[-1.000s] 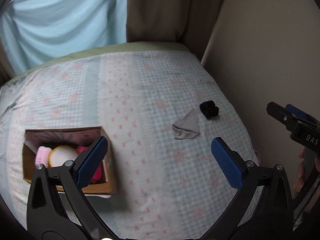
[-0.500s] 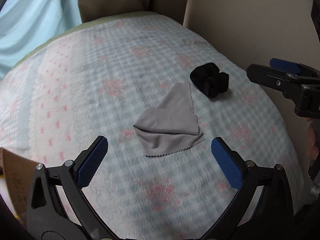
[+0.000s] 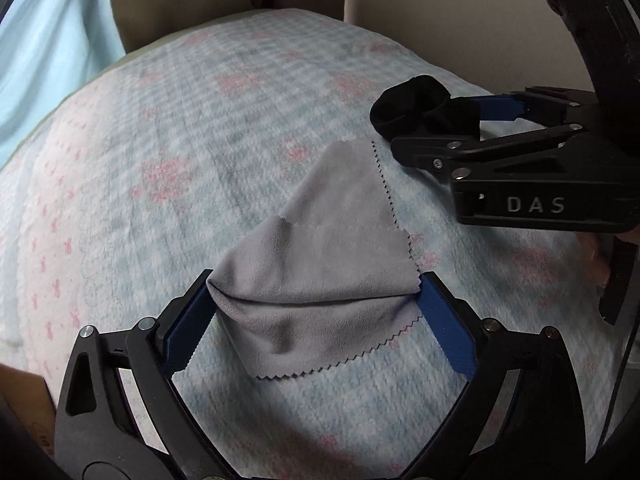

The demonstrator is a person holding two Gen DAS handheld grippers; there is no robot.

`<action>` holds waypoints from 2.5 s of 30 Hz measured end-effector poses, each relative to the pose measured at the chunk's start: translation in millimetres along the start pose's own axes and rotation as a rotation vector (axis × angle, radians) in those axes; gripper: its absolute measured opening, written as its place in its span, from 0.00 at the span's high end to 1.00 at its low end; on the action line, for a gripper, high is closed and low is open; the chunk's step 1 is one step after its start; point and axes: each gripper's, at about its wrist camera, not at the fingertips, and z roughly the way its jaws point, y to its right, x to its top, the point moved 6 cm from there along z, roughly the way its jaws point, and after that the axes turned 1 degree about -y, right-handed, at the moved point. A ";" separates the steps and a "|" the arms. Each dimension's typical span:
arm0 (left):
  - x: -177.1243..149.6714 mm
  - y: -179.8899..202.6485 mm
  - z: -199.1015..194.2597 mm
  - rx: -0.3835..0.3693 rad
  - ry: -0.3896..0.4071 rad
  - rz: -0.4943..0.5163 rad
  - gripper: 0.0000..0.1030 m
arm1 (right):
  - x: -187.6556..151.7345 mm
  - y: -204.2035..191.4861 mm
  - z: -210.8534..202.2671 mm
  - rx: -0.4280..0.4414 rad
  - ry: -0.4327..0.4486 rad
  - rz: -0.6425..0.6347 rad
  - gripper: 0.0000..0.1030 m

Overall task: Organize soft objects
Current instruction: 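Grasp the grey cloth with the left tool while the right tool grasps the black scrunchie, then carry the grey cloth and black scrunchie with both tools over the box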

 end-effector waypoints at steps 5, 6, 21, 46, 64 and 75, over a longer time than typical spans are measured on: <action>10.1 2.9 1.2 -0.024 0.016 0.022 0.31 | -0.8 -5.7 14.5 0.018 -0.010 -0.023 0.59; 11.9 3.7 1.1 -0.027 0.017 0.029 0.41 | -0.9 -6.8 16.5 0.020 -0.011 -0.025 0.65; 19.1 2.8 -20.0 -0.062 0.003 0.006 0.86 | 3.8 -0.5 8.7 0.025 0.015 0.071 0.79; 74.4 -72.7 -287.2 -0.039 0.174 -0.171 0.86 | 92.0 -62.0 -217.3 -0.072 0.181 0.093 0.79; -41.5 -247.9 -431.8 0.135 0.122 -0.244 0.86 | 124.7 -284.2 -329.3 0.038 0.160 0.081 0.79; -111.1 -330.1 -407.4 0.125 -0.008 -0.298 0.86 | 98.9 -389.1 -270.2 0.125 -0.021 0.199 0.79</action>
